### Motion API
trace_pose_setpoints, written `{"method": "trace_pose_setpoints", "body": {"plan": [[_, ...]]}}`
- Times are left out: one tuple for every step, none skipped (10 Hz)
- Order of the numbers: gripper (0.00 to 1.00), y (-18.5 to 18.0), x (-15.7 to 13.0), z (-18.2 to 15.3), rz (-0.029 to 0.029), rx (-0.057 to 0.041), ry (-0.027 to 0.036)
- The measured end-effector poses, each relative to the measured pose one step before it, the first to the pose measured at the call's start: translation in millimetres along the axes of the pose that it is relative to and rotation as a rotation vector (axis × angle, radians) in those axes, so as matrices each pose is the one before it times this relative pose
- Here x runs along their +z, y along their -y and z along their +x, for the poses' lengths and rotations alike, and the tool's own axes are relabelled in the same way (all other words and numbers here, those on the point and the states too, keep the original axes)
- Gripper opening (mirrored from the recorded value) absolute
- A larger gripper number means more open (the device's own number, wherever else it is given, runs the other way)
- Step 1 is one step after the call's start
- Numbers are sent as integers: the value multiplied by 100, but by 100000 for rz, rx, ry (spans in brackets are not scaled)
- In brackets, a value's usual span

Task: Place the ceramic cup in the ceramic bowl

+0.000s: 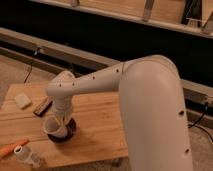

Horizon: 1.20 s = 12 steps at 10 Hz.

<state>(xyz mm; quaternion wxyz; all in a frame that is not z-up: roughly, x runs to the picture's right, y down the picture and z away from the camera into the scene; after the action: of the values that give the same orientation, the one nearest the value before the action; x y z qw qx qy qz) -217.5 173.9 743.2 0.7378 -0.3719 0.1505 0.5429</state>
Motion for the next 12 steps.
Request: {"method": "trace_pose_setpoints", "body": {"plan": [[46, 74, 105, -57, 279, -124, 9], [58, 88, 164, -77, 255, -57, -17], [66, 80, 116, -51, 178, 5, -4], [78, 186, 204, -101, 395, 339, 49], [80, 102, 49, -66, 146, 355, 117], [80, 170, -9, -111, 73, 568, 381], [80, 184, -205, -128, -64, 580, 744], [80, 29, -215, -84, -338, 241, 599], [80, -277, -365, 23, -1134, -82, 625], [80, -457, -517, 131, -1078, -1164, 579], [80, -374, -530, 131, -817, -973, 509], [80, -213, -620, 109, -565, -596, 606]]}}
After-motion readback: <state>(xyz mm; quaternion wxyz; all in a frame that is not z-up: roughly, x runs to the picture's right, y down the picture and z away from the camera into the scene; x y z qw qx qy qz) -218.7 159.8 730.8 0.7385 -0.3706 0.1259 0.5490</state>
